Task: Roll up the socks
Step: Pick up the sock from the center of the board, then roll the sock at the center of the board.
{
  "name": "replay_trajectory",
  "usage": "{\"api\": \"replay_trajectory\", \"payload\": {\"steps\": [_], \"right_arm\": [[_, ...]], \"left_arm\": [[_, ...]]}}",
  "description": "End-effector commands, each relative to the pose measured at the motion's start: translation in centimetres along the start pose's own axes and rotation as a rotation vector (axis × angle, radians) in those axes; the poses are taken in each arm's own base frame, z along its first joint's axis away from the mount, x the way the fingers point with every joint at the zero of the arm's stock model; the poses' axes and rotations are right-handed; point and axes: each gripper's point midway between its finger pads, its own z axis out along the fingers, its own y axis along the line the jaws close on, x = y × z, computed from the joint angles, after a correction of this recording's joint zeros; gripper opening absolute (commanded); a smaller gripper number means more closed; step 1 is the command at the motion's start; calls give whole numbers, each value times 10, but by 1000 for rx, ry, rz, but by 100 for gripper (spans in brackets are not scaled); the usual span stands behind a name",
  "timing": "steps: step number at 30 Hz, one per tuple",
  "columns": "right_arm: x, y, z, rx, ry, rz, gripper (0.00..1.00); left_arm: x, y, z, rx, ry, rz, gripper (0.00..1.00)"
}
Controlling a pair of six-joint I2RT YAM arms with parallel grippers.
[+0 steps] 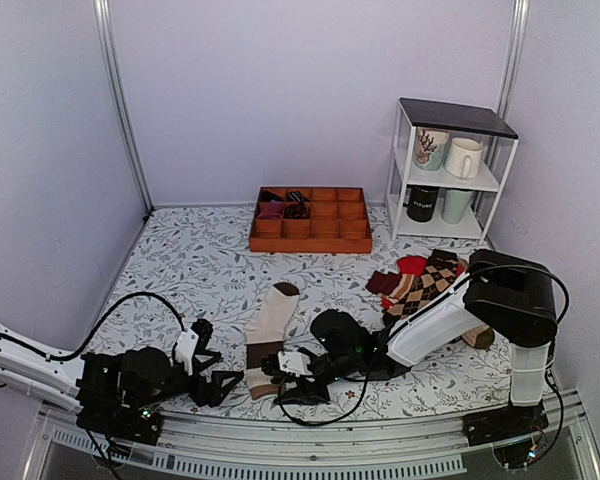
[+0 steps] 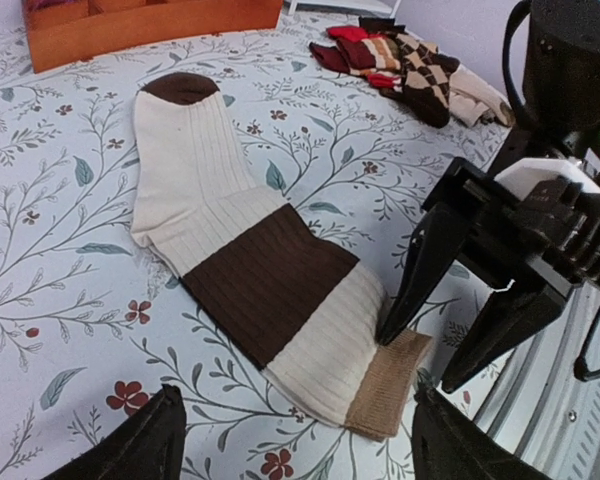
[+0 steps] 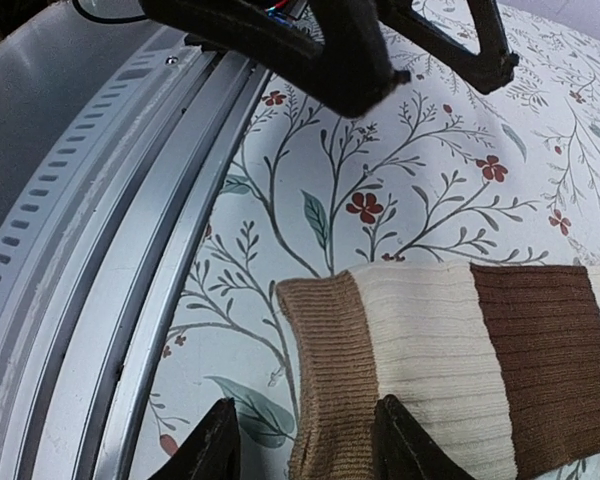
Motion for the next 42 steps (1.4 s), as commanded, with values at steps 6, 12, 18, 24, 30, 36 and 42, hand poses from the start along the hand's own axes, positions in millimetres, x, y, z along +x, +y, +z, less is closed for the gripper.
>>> {"api": "replay_trajectory", "payload": {"steps": [6,12,18,24,30,36,42], "right_arm": [[28,-2,15,80,84,10,32],[33,2,14,62,118,113,7],[42,2,11,-62,145,389,1],[62,-8,-7,-116,235,797,0],[77,-16,-18,-125,280,1088,0],[86,-17,-17,-114,325,1173,0],[87,-17,-18,-108,332,1188,0]], "left_arm": [[-1,-5,0,5,7,9,78],[-1,-4,-1,7,3,5,77],[-5,-7,-1,15,-6,23,71],[-6,-14,0,50,-19,48,70],[-10,-38,3,152,-18,118,70],[7,-65,16,258,65,191,74],[22,-71,43,233,128,252,80]]}}
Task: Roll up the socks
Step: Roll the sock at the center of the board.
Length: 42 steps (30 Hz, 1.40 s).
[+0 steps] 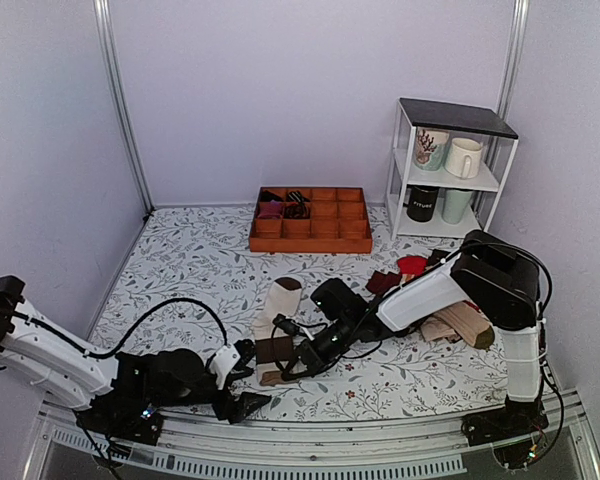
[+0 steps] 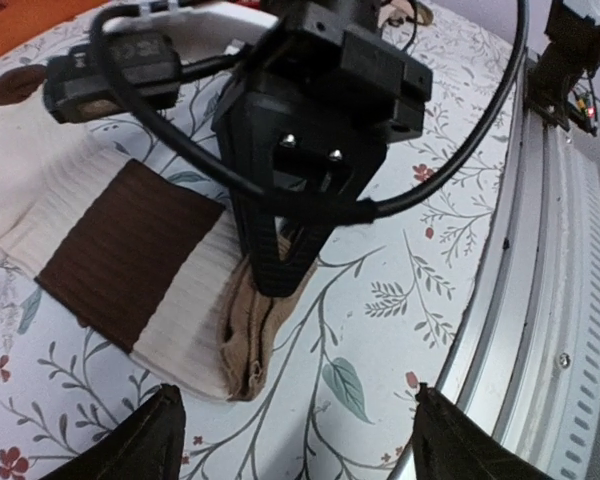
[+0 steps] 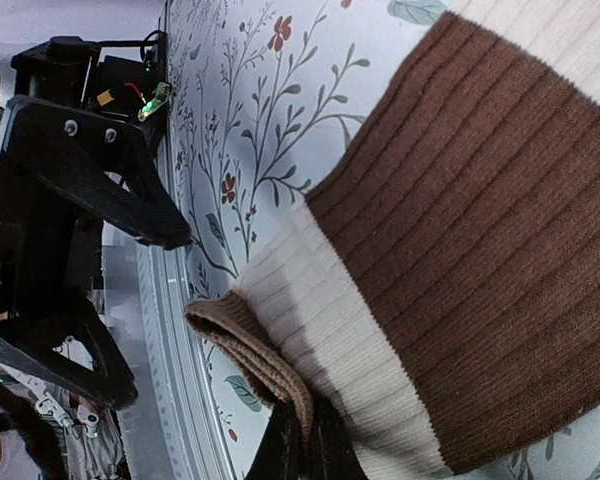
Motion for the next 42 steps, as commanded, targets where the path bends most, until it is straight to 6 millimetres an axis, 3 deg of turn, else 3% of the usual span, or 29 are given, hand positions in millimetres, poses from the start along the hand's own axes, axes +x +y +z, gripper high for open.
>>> {"api": "replay_trajectory", "payload": {"steps": [1,7,13,16,21,25,27,31,35,38,42], "right_arm": [[49,-43,7,117,124,193,0],[48,-41,6,105,119,182,0],[50,-40,7,97,121,182,0],[53,-40,7,92,123,189,0],[54,-40,7,82,122,197,0],[54,-39,8,79,120,197,0],[53,-39,8,77,119,199,0],[53,-38,8,72,120,205,0],[53,-38,8,69,122,209,0],[54,-37,7,66,123,212,0],[53,-35,7,63,126,203,0]], "left_arm": [[-11,-11,18,18,-17,41,80],[-13,-6,27,-18,-23,103,82],[-9,3,28,-4,-22,75,62],[-6,10,28,-7,-14,54,56],[-1,22,34,-31,17,34,61],[0,19,37,2,22,42,58],[2,17,39,16,33,48,51],[3,13,43,41,46,54,30],[5,16,46,34,59,50,18],[7,20,49,10,82,28,1],[17,29,51,-35,143,-41,0]]}}
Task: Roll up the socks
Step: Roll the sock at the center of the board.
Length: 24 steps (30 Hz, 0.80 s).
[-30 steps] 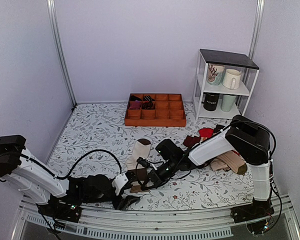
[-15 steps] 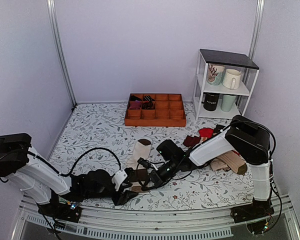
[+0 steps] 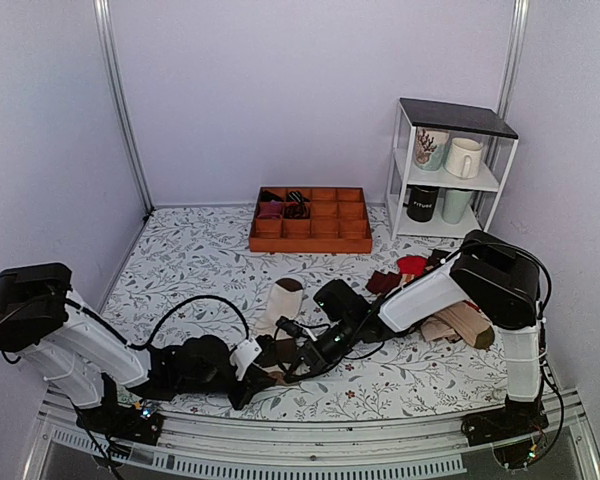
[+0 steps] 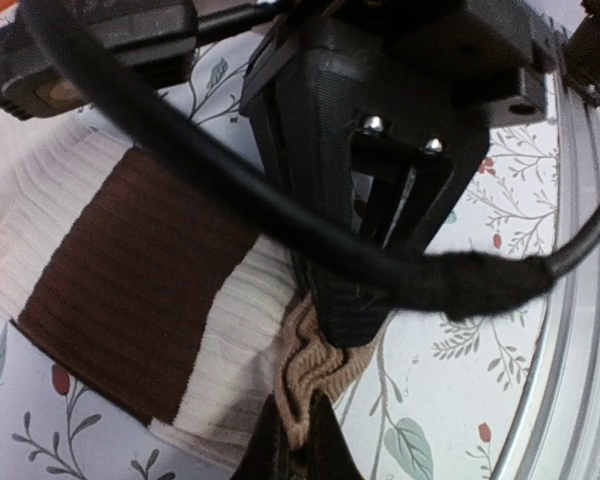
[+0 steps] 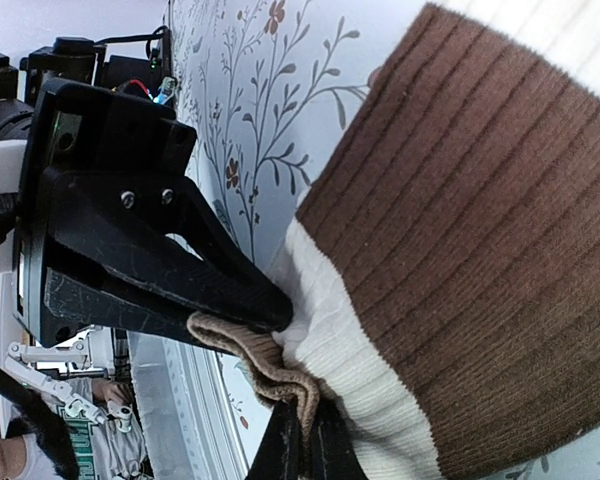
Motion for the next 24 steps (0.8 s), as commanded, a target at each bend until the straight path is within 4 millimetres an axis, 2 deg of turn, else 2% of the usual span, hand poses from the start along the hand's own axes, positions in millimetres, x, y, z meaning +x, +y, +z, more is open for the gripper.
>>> {"api": "replay_trajectory", "payload": {"steps": [1,6,10,13,16,18,24], "right_arm": [[42,-39,7,101,99,139,1],[27,-23,0,82,56,25,16],[-2,5,-20,87,-84,-206,25],[-16,26,-37,100,-200,-430,31],[-14,39,-50,185,-308,-692,34],[-7,43,-51,245,-333,-866,34],[11,42,-28,351,-288,-1161,35]], "left_arm": [[12,11,6,-48,81,-99,0],[43,20,3,-93,203,-251,0],[64,18,-2,-79,278,-356,0],[77,17,-4,-69,322,-409,0],[89,18,-5,-75,368,-429,0],[93,17,-5,-69,387,-439,0],[103,15,-5,-63,424,-448,0]]}}
